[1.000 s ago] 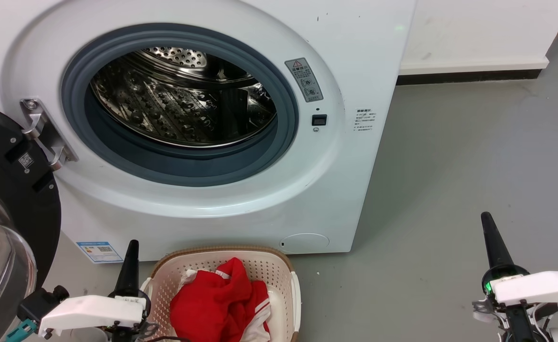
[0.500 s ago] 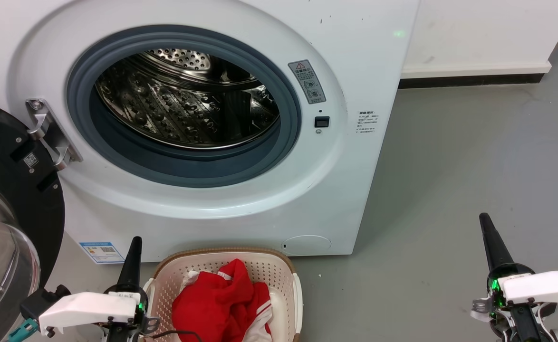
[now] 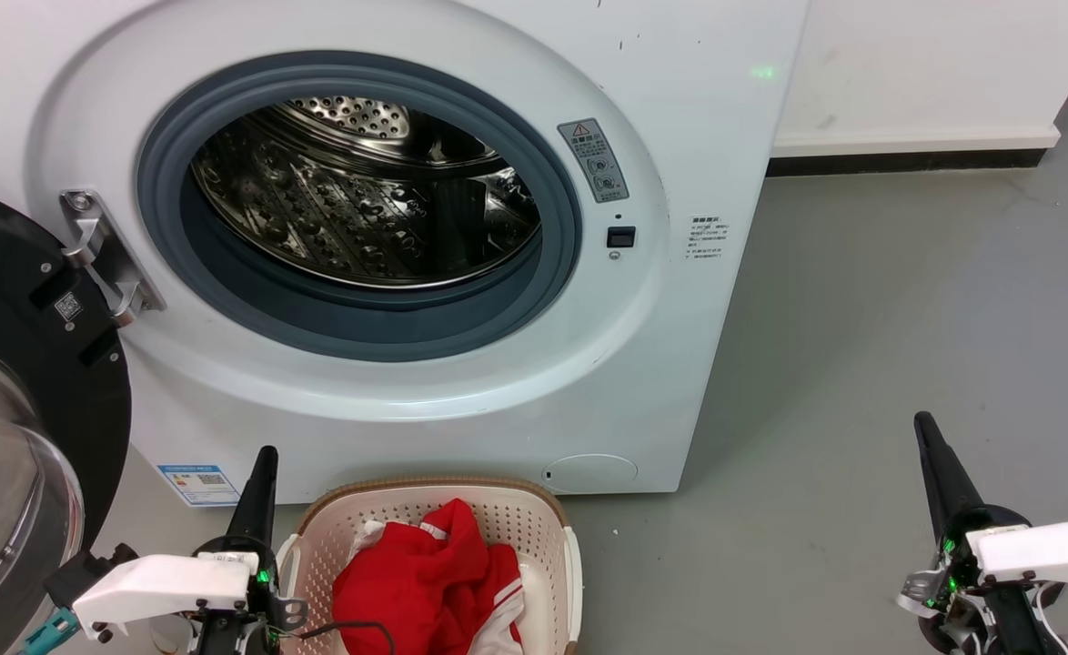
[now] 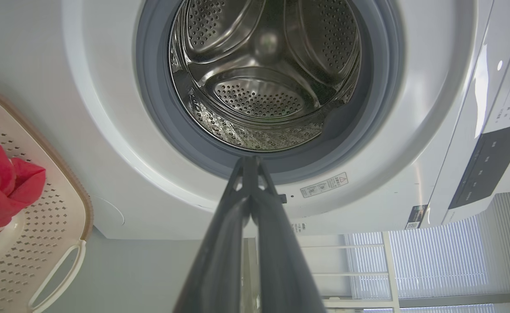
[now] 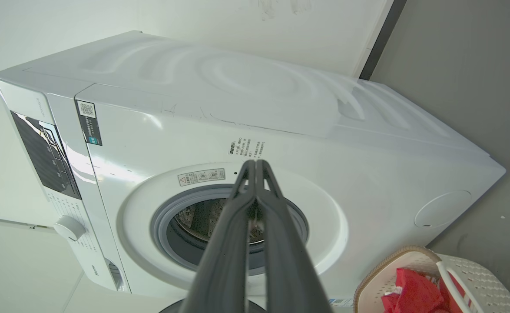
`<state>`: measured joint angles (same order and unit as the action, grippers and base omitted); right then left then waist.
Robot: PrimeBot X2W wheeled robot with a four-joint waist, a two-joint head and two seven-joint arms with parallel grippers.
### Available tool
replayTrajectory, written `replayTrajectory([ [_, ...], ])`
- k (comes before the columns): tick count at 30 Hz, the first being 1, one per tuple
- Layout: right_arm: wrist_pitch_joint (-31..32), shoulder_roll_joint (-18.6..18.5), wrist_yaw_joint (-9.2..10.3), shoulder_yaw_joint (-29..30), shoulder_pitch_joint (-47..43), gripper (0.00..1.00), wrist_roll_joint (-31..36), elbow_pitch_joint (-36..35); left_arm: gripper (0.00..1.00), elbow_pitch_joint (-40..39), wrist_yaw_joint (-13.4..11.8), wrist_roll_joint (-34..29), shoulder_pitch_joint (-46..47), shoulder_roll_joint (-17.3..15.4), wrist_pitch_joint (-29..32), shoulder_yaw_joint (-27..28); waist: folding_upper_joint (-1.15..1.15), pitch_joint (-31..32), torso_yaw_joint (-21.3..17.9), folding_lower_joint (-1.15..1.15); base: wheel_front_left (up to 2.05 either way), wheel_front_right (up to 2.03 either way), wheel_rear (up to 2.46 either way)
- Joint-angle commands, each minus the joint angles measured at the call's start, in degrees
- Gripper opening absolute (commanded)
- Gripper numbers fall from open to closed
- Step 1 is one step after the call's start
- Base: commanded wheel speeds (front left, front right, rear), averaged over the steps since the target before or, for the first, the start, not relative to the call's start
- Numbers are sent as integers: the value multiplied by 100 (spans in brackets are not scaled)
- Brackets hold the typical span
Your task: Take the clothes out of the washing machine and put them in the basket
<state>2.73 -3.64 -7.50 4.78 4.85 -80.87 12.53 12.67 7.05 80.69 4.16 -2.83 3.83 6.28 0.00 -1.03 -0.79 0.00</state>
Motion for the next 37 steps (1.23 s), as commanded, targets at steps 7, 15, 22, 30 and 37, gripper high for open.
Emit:
replayTrajectory([
  [7,105,-20,1,30,147,0,-427,41,0,45,35,399,136,-7,97,31,0,24,22,0,0,0,0],
  [15,200,-12,1,54,127,0,-797,98,0,93,44,751,198,-8,185,35,0,49,46,0,0,0,0],
  [22,267,-7,2,68,145,0,-1057,134,0,123,50,995,230,-7,250,37,0,68,64,0,0,0,0],
  [30,325,3,2,83,156,0,-1238,157,0,147,56,1174,230,-7,297,38,0,85,79,0,0,0,0],
  [37,321,12,2,91,153,0,-1225,157,0,147,56,1174,229,-6,297,37,0,85,79,0,0,0,0],
])
